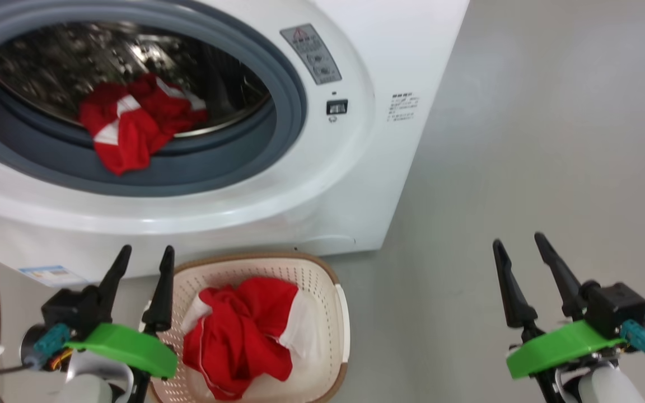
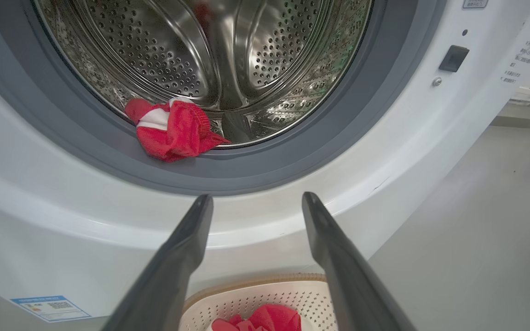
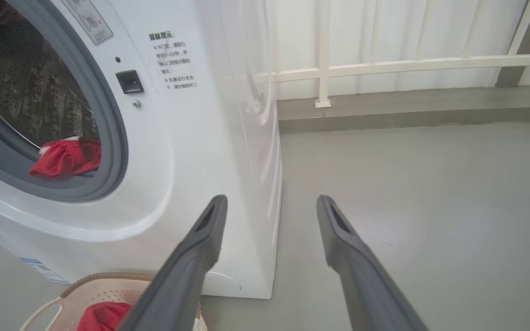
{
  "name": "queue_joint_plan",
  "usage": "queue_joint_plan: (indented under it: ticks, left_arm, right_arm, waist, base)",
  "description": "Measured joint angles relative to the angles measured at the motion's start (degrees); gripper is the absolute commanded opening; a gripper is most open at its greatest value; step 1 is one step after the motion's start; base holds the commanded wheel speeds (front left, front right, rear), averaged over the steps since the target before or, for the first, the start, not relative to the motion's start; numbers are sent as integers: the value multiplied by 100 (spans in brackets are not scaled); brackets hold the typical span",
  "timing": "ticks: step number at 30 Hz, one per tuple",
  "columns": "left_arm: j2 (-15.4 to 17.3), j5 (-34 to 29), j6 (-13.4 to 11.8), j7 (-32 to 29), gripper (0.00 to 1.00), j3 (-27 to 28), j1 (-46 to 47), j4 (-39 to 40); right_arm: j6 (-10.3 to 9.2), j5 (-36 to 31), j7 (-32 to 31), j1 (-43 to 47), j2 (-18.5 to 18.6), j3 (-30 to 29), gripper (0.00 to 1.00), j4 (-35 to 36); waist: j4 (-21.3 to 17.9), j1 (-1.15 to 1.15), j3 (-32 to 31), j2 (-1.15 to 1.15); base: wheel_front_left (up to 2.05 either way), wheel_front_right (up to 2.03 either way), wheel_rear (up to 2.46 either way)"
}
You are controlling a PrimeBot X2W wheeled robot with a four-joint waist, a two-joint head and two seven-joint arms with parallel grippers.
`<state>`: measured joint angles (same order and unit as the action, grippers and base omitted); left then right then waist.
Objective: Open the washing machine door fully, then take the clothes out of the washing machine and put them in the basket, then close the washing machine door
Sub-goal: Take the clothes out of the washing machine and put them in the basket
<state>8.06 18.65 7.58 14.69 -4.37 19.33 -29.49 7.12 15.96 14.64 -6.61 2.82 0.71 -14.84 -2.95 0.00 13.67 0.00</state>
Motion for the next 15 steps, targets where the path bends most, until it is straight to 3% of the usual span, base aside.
queue_joint_plan:
  ticks: [15]
  left_arm:
    - [-30, -308, 0, 0, 100, 567, -977, 957]
  right_arm:
    - [0, -142, -1, 516, -14, -155, 100, -21]
  waist:
    - [115, 0, -720, 0]
  base:
    - [0, 0, 0]
